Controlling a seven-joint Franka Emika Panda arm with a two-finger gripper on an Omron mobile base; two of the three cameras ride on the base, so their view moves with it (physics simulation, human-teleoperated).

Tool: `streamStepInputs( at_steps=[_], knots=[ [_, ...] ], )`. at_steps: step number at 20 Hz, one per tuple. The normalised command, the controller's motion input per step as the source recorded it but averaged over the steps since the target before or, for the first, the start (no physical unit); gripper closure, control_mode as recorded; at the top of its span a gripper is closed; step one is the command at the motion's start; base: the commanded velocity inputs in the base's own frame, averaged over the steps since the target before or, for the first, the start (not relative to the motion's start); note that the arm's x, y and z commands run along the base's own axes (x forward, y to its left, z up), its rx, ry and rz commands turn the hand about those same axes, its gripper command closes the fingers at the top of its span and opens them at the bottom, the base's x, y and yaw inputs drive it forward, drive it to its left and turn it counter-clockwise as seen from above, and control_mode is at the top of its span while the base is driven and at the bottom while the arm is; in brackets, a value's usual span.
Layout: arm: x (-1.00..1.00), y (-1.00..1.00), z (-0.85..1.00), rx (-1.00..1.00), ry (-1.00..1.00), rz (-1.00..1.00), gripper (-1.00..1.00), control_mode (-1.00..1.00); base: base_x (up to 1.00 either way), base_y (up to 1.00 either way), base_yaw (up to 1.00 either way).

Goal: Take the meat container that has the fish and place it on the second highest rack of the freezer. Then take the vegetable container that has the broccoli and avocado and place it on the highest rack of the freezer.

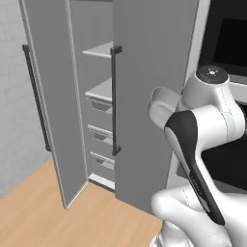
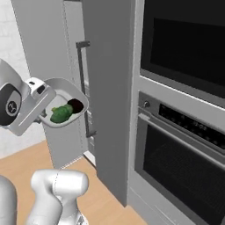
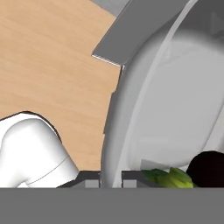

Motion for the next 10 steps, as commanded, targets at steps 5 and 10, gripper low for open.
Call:
streamStepInputs(
  at_steps=[5,10],
  knots=[
    [0.00,0.00,0.00,0.00,0.00,0.00,1.00,1.00,0.99,1.00,-0.30],
    [0.00,0.00,0.00,0.00,0.00,0.00,1.00,1.00,0.92,0.89,-0.24]
  ],
)
